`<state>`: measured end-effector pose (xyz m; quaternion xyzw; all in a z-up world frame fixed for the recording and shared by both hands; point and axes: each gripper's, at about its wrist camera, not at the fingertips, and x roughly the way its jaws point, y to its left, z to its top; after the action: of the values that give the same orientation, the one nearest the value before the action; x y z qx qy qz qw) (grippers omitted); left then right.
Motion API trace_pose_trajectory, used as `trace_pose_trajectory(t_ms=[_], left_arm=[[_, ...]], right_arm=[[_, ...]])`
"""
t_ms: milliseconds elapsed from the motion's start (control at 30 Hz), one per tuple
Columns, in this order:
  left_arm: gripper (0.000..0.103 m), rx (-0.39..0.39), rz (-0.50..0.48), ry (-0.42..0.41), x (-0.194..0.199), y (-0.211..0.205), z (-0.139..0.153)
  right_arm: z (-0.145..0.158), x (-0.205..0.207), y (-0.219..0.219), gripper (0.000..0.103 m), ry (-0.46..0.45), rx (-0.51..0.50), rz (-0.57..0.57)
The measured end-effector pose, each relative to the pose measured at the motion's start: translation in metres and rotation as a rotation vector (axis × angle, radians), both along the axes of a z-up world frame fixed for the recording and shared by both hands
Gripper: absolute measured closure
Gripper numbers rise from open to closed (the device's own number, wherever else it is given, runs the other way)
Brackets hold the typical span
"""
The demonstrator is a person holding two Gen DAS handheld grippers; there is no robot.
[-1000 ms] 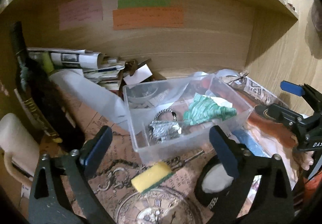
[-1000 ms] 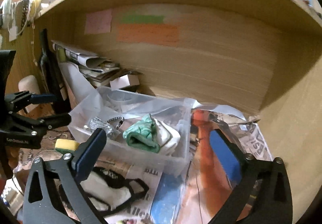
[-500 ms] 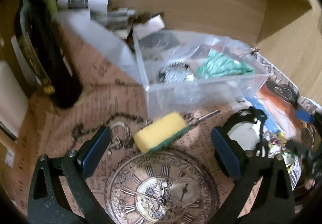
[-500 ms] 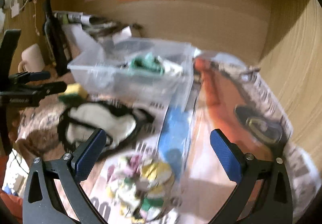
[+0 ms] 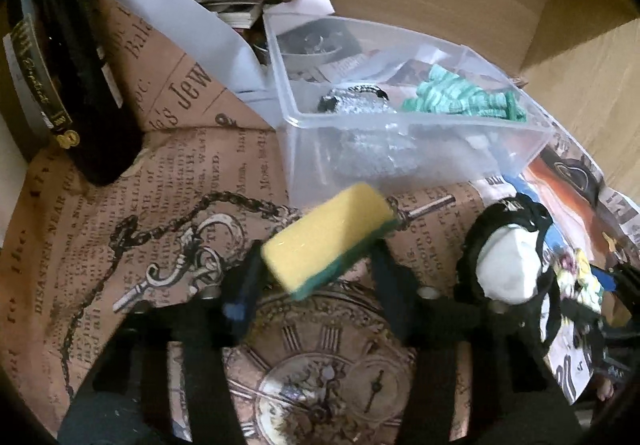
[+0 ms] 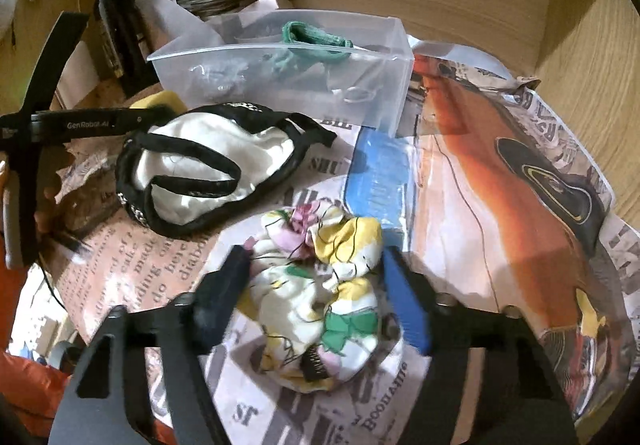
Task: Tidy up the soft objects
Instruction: 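Grasp the yellow-green sponge with the left tool while the right tool grasps the floral scrunchie, then drop the sponge and floral scrunchie into the clear box while both tools open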
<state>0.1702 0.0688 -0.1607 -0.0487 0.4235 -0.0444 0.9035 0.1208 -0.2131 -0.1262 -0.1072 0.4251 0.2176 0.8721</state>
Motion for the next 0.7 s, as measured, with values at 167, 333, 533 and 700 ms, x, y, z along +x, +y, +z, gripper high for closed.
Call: trace_pose_trajectory(t_ms=[167,333,533,700], left_arm=[[0.069,0.0,-0.008,-0.022,-0.01,0.0,0.005],[0.072,0.014,-0.003,-0.084,-0.028,-0.001,0.022],[0.072,0.018,-0.01,-0.171,-0.047,-0.003,0.051],[0.072,0.017,-0.018,-0.242,-0.05,-0.006,0.078]], right_arm=[[0.004,0.005,-0.006,0.076,-0.009,0.012,-0.021],[0.017,0.007,-0.013,0.082,-0.057,0.022,-0.044],[0.041,0.016,-0.017,0.082,-0.132,0.044,-0.061],[0.062,0.028,-0.019,0.082,-0.196,0.083,-0.069]])
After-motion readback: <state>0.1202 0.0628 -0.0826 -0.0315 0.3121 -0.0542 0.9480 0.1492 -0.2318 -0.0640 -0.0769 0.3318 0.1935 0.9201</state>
